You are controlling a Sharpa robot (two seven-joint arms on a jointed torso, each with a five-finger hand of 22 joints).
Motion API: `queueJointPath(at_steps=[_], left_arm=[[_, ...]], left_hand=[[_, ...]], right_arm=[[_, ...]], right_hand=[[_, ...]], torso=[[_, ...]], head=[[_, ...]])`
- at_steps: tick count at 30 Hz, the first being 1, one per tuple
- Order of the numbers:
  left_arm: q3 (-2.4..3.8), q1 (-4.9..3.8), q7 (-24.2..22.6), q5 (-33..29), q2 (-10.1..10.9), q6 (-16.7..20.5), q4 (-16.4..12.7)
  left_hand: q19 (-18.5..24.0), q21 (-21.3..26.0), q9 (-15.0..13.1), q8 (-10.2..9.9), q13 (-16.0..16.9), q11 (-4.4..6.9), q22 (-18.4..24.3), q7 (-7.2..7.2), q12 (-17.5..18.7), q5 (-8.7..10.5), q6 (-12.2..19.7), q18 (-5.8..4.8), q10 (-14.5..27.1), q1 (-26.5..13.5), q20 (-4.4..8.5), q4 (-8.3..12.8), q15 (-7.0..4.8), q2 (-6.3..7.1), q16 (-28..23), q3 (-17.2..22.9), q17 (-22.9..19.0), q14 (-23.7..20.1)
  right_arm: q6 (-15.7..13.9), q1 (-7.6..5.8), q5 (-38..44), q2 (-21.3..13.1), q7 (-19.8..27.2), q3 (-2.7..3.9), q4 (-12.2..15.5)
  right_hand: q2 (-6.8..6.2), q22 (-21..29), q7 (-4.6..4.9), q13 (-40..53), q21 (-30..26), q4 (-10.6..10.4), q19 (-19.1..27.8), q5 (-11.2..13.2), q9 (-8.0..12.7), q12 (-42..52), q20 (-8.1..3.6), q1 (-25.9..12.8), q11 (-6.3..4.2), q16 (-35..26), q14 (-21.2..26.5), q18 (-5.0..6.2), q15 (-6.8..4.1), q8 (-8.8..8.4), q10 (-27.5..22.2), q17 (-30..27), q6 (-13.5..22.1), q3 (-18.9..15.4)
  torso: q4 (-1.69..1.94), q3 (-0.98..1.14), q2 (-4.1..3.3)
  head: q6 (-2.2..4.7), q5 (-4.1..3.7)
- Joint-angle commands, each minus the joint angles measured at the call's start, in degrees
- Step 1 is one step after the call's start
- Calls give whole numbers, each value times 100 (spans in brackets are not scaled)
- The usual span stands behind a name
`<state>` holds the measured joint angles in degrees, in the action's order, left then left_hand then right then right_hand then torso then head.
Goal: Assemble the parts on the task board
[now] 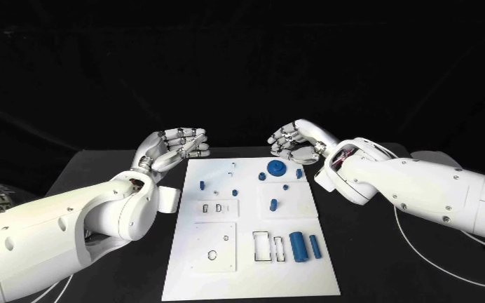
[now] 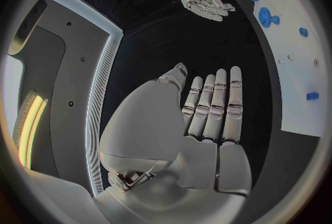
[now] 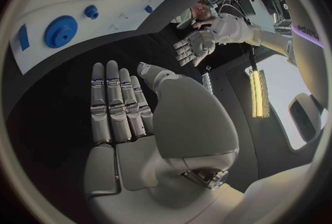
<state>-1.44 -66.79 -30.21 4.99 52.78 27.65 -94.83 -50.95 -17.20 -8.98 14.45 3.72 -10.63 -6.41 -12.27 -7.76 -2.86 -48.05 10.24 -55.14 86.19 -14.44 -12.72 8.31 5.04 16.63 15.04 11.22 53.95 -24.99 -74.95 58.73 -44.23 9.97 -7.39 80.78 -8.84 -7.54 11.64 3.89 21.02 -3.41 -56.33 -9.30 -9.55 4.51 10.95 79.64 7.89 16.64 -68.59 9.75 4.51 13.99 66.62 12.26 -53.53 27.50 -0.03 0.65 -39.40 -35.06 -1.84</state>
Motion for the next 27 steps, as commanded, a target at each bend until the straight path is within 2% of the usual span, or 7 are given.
queueJointPath(at_steps=[1, 5, 11, 13, 17, 23, 27], left_arm=[[7, -34, 44, 68, 69, -289, -178], [11, -70, 79, 48, 166, -356, -396], [16, -143, 102, 32, 272, -384, -604], [17, -173, 110, 30, 306, -392, -658], [19, -222, 125, 28, 353, -406, -727], [21, -272, 137, 26, 395, -411, -779], [23, -291, 142, 26, 415, -411, -796]], left_hand=[[-52, -21, -6, 30, 7, 3, 9, -112, 34, -30, -60, 37, -72, 6, 3, 3, -13, 62, 20, 36, 11, 52], [-63, -22, -6, 31, 8, 8, 11, -109, 37, -29, -71, 37, -91, -2, 6, 0, -17, 66, 21, 40, 17, 63], [-65, -23, -6, 30, 8, 9, 12, -109, 38, -28, -73, 36, -96, -7, 7, -2, -18, 70, 20, 40, 18, 65], [-67, -22, -6, 29, 7, 8, 13, -109, 40, -28, -74, 36, -98, -10, 8, -3, -18, 73, 18, 39, 19, 65], [-68, -21, -5, 26, 6, 7, 15, -112, 46, -28, -72, 35, -99, -19, 9, -6, -17, 82, 14, 37, 20, 62], [-69, -18, -2, 21, 4, 4, 18, -116, 55, -27, -69, 33, -98, -28, 9, -9, -15, 92, 7, 35, 22, 57], [-69, -17, -2, 19, 4, 3, 20, -118, 58, -28, -68, 33, -98, -31, 9, -11, -14, 93, 4, 35, 22, 55]], right_arm=[[674, -55, 1687, 58, -846, 4, -30], [884, -119, 2436, 117, -1162, 6, -28], [1091, -191, 3137, 204, -1449, 8, 11], [1124, -206, 3302, 230, -1523, 8, 29], [1159, -222, 3533, 281, -1624, 8, 35], [1236, -229, 3712, 344, -1704, 6, 9], [1300, -230, 3774, 370, -1731, 3, 8]], right_hand=[[-133, -248, -109, 20, 471, 98, -464, 58, -46, -53, -237, -57, -145, 309, -686, 72, -221, 35, 309, 313, -170, -9], [-235, -611, -197, 52, 1078, 88, -902, 68, -90, -79, -439, -179, -234, 873, -1346, 66, -385, 5, 355, 869, -246, -71], [-351, -1287, -245, 169, 1981, 20, -1129, -30, -187, -71, -530, -307, -267, 2370, -1580, 36, -460, -71, 260, 2139, -256, 83], [-410, -2505, -219, 178, 2961, -23, -1427, -101, -217, -75, -515, -367, -244, 3708, -1671, -106, -414, -143, 33, 3435, -143, 142], [-434, -4030, -206, 174, 4131, -40, -1770, -96, -295, -75, -482, -380, -196, 5084, -1751, -291, -355, -158, -176, 4782, -101, 150], [-447, -4951, -196, 189, 4817, -56, -1968, -76, -366, -78, -432, -379, -179, 5725, -1772, -403, -329, -159, -252, 5403, -83, 146], [-449, -5132, -194, 193, 4951, -63, -2003, -68, -385, -80, -415, -380, -175, 5858, -1778, -425, -325, -160, -277, 5537, -78, 140]], torso=[[37, -15, -166], [63, -19, -250], [73, -27, -357], [72, -25, -393], [72, -25, -435], [93, -36, -488], [104, -40, -508]], head=[[5, -25], [18, -64], [58, -81], [131, -83], [141, -86], [104, -106], [63, -121]])
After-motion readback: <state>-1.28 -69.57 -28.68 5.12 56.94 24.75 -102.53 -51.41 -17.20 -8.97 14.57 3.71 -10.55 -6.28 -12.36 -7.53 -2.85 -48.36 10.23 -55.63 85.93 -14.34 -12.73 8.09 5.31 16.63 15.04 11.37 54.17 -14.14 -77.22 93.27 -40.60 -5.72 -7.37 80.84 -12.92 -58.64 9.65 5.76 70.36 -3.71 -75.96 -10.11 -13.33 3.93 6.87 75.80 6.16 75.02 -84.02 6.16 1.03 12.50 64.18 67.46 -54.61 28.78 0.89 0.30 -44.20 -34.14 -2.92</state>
